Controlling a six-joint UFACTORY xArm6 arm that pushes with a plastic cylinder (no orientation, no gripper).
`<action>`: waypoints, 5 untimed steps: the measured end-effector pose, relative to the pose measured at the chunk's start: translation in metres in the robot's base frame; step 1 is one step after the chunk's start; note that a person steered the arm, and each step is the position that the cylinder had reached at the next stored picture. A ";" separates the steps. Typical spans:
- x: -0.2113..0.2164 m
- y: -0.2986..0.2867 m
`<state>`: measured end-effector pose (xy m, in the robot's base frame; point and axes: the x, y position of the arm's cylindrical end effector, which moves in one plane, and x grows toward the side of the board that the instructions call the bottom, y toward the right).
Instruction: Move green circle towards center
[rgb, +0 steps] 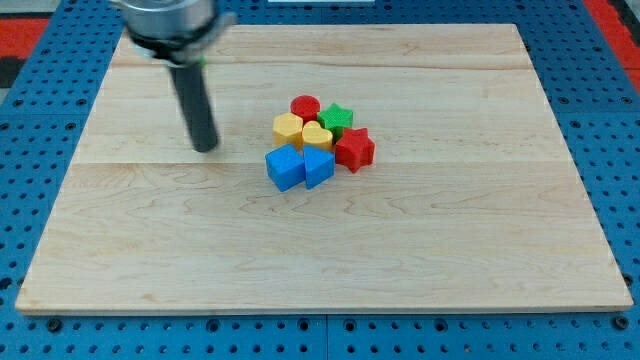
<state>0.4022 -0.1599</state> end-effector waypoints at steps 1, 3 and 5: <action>-0.064 -0.009; -0.186 0.065; -0.175 -0.033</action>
<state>0.2271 -0.1926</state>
